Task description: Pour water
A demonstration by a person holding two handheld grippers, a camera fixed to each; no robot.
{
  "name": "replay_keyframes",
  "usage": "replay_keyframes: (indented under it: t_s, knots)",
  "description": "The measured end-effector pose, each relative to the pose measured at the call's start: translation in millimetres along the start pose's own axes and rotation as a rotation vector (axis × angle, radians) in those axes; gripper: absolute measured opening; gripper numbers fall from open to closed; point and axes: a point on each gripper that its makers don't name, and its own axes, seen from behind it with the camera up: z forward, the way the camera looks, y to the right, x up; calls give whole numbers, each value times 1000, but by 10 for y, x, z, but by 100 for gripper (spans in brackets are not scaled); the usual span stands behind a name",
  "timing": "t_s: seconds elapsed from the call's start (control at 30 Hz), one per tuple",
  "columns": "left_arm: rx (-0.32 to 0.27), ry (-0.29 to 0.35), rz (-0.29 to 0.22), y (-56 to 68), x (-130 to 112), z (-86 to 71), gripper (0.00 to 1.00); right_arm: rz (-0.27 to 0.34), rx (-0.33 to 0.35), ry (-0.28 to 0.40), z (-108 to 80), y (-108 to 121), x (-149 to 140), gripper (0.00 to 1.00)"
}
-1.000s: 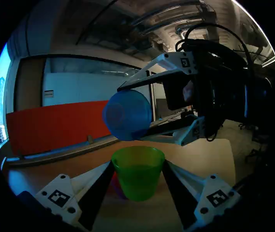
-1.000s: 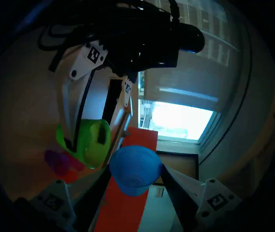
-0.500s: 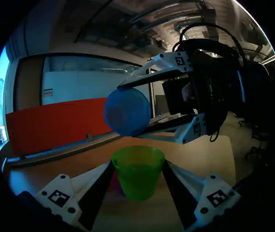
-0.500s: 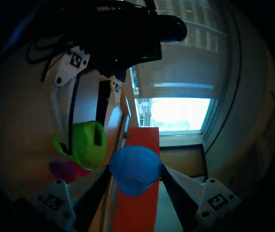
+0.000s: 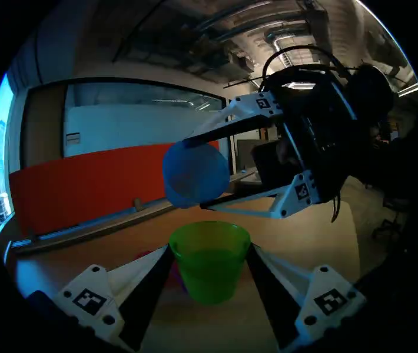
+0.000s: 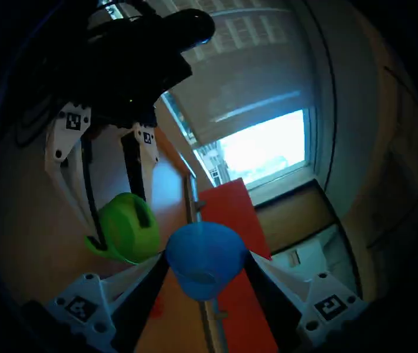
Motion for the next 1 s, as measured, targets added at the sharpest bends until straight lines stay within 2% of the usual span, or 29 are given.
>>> replay_keyframes:
  t_s: [0.7, 0.87, 1.0]
  knots:
    - [4, -67, -17, -121, -208, -12, 86, 583, 61, -70, -26, -356, -372, 93]
    - [6, -79, -21, -166, -246, -2, 86, 701, 97, -96, -14, -485, -447, 93]
    - [6, -100, -23, -199, -301, 13, 86, 761, 120, -118, -12, -577, -504, 93]
